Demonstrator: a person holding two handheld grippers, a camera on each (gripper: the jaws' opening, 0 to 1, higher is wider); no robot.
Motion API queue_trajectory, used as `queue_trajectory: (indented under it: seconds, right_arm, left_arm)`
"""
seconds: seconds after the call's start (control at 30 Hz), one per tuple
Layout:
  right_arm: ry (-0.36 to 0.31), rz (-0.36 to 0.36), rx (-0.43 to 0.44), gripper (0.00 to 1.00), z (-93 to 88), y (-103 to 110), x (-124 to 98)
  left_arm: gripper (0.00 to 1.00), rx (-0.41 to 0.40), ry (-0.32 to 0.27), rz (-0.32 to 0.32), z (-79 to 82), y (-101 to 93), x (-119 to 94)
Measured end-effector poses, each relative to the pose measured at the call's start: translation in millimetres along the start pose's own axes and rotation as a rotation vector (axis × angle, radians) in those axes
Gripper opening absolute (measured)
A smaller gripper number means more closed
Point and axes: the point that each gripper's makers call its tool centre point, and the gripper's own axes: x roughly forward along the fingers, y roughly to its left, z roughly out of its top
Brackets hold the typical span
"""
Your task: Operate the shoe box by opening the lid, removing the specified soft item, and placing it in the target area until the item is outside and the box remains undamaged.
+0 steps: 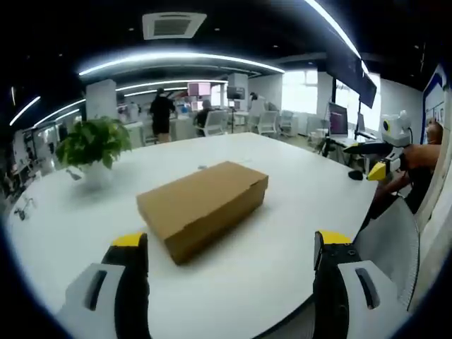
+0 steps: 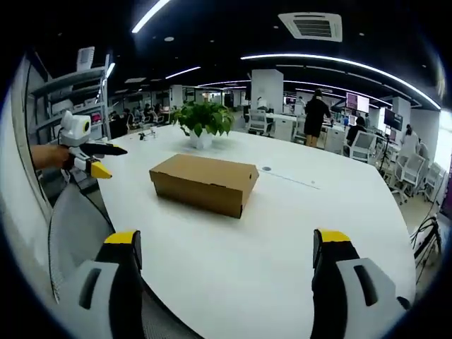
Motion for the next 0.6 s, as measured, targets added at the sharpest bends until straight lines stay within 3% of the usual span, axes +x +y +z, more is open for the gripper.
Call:
queue_trajectory:
  seconds: [0.6]
  right_arm:
    - [0.002, 0.008, -0.002, 0.96, 0.8, 1.2, 1.2]
  left_arm:
    - [1.00, -0.001, 0.008, -0.003, -2.5, -0.8, 1.2]
